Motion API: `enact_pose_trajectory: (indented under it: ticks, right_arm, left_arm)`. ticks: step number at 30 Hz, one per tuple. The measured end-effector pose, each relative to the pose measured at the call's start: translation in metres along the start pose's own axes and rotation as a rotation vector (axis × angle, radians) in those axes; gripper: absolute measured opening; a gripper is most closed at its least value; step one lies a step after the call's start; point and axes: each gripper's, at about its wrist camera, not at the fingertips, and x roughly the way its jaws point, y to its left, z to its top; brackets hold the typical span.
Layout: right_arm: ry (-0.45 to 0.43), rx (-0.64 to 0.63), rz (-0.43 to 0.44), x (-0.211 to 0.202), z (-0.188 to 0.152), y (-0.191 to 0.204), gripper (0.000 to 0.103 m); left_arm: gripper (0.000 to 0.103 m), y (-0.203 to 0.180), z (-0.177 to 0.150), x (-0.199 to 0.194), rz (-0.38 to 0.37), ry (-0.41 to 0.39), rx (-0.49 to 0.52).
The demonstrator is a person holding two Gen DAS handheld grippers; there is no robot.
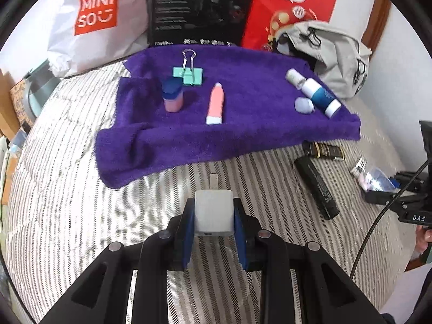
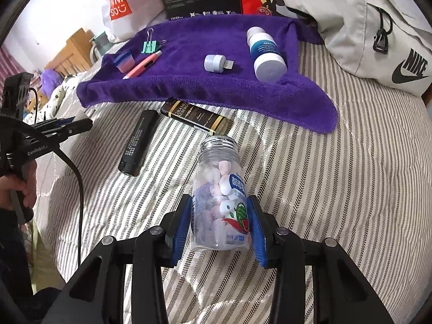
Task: Organize rigid objects
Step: 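Carry the charger cube toward the towel while the right tool grasps and lifts the candy bottle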
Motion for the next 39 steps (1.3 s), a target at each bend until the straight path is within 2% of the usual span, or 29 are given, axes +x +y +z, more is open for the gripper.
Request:
enact_pose_trajectory:
  ticks: [6,9,14,19,21,24,29,39]
  right_arm:
    - [-0.012,-0.012,0.022,-0.008,0.005,0.002,0.041]
    - [0.028,-0.026,-0.007,0.005,0.004,0.004,0.041]
    - [0.029,-0.043,-0.026,0.007,0.005,0.006,0.042]
    - [0.021,-0.127,-0.097,0.012,0.003,0.018,0.042]
    - [0.018,-0.12,-0.083,0.011,0.004,0.016,0.041]
    - [0.016,-0.05,-0.006,0.006,0.006,0.002,0.041]
    - [-0.022,-0.04,0.047,-0.011,0.007,0.001,0.041]
    - [-0.099,-0.073,0.077,-0.033,0.047,0.012,0.041]
  left_arm:
    - [0.025,0.007,0.007,-0.011,-0.009,-0.021,-0.019]
    - [0.025,0.005,0.006,-0.005,0.005,0.001,-0.003]
    - [0.025,0.001,0.002,0.005,0.001,0.032,0.008]
    - [0.025,-0.002,0.001,0.012,-0.003,0.049,0.014]
    - [0.025,-0.003,0.001,0.013,-0.002,0.05,0.02]
    - [0.025,-0.003,0.002,0.011,-0.004,0.045,0.02]
    - [0.025,0.002,0.005,0.0,-0.001,0.023,0.017]
    - [0.025,0.018,0.03,-0.016,-0.013,-0.028,-0.013]
